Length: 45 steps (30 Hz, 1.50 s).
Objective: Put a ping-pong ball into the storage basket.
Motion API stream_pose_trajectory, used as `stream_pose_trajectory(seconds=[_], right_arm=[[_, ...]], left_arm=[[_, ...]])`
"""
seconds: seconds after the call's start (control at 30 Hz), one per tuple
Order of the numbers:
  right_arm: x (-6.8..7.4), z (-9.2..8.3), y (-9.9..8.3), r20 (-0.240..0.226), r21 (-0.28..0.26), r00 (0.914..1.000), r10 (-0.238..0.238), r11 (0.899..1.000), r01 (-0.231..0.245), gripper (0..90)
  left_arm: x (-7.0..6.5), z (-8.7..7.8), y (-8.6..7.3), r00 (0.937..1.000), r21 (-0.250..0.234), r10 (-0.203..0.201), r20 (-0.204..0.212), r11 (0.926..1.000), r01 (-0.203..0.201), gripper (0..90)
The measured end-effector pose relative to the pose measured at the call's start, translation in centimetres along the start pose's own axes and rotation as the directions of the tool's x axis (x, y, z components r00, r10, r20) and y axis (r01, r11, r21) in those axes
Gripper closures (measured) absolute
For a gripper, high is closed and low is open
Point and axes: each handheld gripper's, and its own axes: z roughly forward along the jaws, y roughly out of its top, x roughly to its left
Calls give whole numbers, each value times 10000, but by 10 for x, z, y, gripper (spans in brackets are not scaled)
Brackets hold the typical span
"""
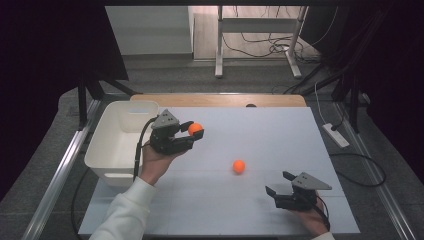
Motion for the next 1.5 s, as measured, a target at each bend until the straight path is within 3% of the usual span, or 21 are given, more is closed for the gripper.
stream_pose_trajectory(seconds=[0.4, 0.5, 0.93, 1.5], right_arm=[[0, 0, 0, 17, 22, 10000, -1, 10000, 1, 148], [0, 0, 0, 23, 13, 10000, -9, 10000, 9, 148], [0, 0, 0, 60, 11, 10000, 48, 10000, -48, 148], [0, 0, 0, 91, 29, 9999, 64, 10000, -64, 148]], left_arm=[[5, -5, 8, 9999, -191, -12, -163, 9998, 8, 508], [10, -10, 15, 9994, -429, -114, -329, 9990, 100, 508], [25, -18, 19, 9970, -545, -513, -580, 9974, 481, 508], [45, -34, 26, 9911, -755, -744, -1103, 9949, 663, 509]])
